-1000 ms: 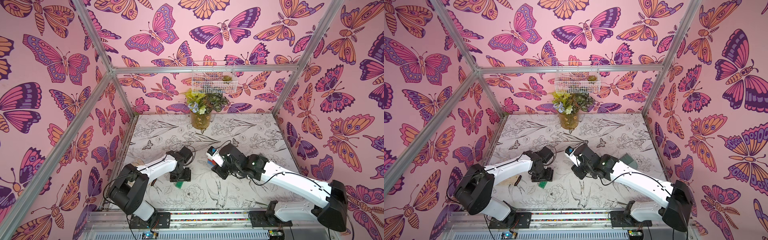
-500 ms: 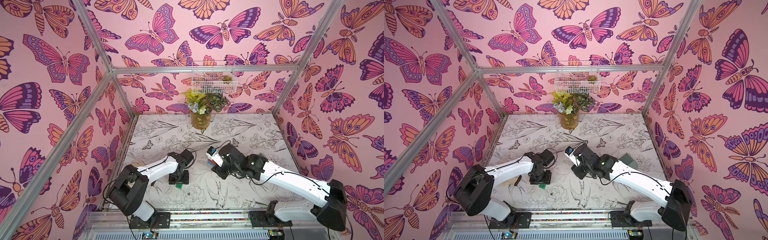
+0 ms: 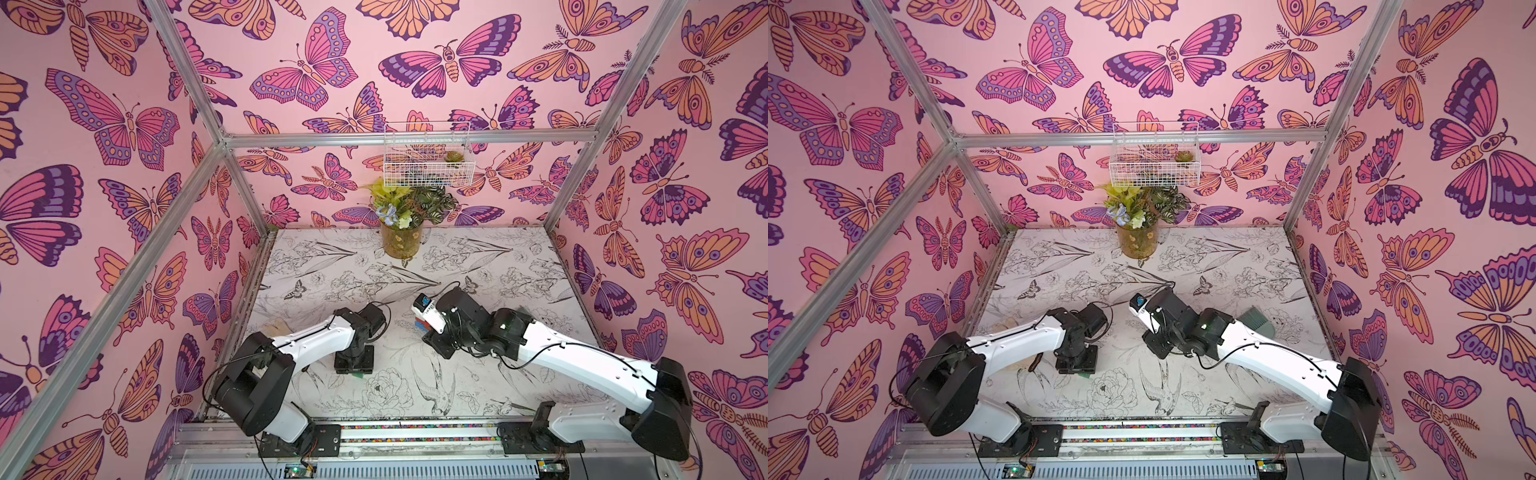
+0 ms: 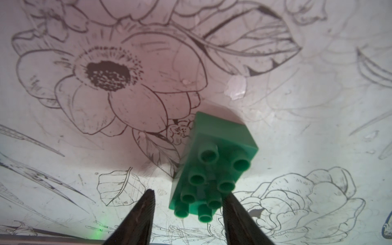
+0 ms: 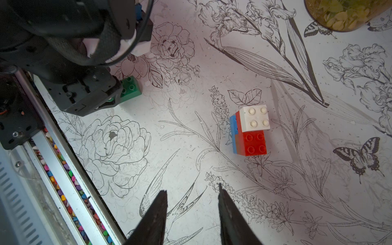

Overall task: Assemble the number 5 with lego
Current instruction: Pick up the lego brick from the center of the board.

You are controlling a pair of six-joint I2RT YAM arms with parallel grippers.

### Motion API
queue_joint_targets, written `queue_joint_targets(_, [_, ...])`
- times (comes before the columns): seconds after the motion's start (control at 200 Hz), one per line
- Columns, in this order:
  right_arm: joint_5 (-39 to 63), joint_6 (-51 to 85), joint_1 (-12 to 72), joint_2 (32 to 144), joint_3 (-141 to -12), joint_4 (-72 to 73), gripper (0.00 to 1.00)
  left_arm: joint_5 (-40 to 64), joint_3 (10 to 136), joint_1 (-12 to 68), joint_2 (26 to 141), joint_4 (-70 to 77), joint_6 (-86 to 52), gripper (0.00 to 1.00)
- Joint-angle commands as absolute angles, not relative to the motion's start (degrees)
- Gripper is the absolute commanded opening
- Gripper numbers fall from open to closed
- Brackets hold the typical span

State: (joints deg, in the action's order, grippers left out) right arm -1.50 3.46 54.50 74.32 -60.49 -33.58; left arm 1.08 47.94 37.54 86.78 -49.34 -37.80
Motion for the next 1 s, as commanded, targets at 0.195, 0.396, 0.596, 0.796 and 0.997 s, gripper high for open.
queue_joint_targets(0.195, [-2.4, 4.3, 54.9, 75.6, -61.9, -34.3, 0.42, 1.3, 46.5, 37.9, 88.4, -48.8, -37.1, 0.45])
queue_joint_targets(0.396, [-2.5, 4.8, 54.9, 75.8, -61.6, -34.3, 0.42, 1.4, 46.3, 38.0, 88.5, -48.9, -36.7, 0.46])
queue_joint_targets(0.596, [-2.6, 4.7, 54.9, 75.9, -61.6, -34.3, 0.42, 1.6, 46.0, 38.1, 88.3, -48.9, -36.2, 0.44])
queue_joint_targets(0.796, [-2.5, 4.8, 54.9, 76.0, -61.6, -34.1, 0.42, 1.7, 46.4, 38.8, 89.0, -48.8, -36.2, 0.42])
queue_joint_targets(0.997, [-2.7, 4.9, 54.9, 75.9, -61.4, -34.2, 0.42, 1.3, 47.0, 39.5, 89.5, -48.9, -36.4, 0.41])
